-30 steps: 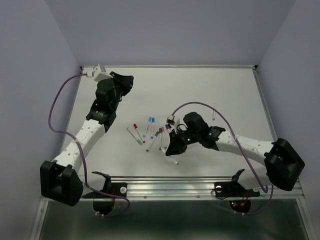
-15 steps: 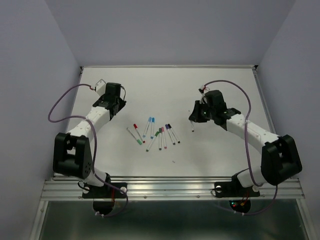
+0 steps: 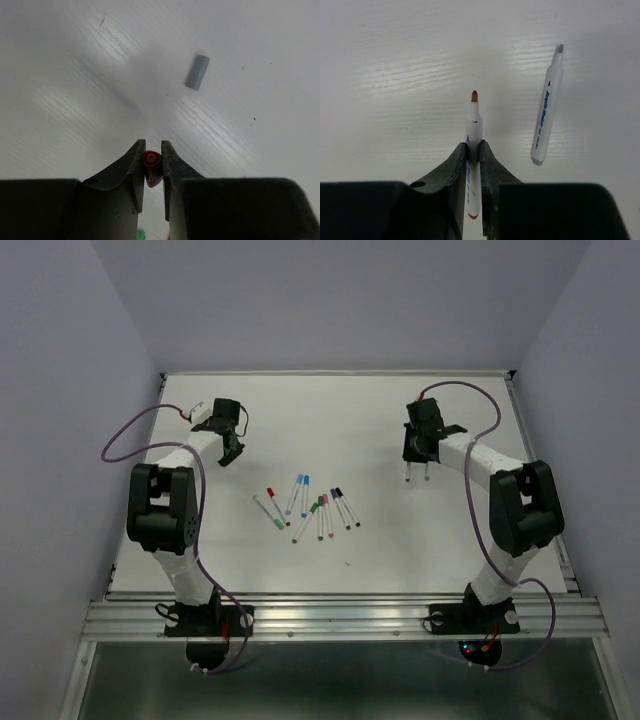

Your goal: Open the pen caps

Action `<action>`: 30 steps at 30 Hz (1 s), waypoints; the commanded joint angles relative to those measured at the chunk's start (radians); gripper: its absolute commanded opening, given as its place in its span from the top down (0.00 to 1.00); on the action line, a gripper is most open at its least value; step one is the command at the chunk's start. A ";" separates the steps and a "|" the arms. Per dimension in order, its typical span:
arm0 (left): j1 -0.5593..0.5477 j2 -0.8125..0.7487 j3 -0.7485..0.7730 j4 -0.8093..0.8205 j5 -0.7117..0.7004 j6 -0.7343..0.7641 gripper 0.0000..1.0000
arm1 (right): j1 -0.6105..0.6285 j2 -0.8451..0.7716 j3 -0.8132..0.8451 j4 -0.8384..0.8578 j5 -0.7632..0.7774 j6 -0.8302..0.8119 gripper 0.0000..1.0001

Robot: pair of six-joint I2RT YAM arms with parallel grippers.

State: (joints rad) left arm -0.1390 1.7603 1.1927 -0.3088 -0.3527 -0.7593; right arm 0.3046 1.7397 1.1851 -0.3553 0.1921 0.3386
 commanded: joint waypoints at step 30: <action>0.049 0.225 0.232 -0.058 -0.043 0.043 0.85 | -0.055 0.230 0.249 -0.114 0.147 0.005 0.48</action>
State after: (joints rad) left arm -0.0963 1.9877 1.3705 -0.3389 -0.3611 -0.7223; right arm 0.2562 2.0041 1.3945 -0.4538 0.3489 0.3458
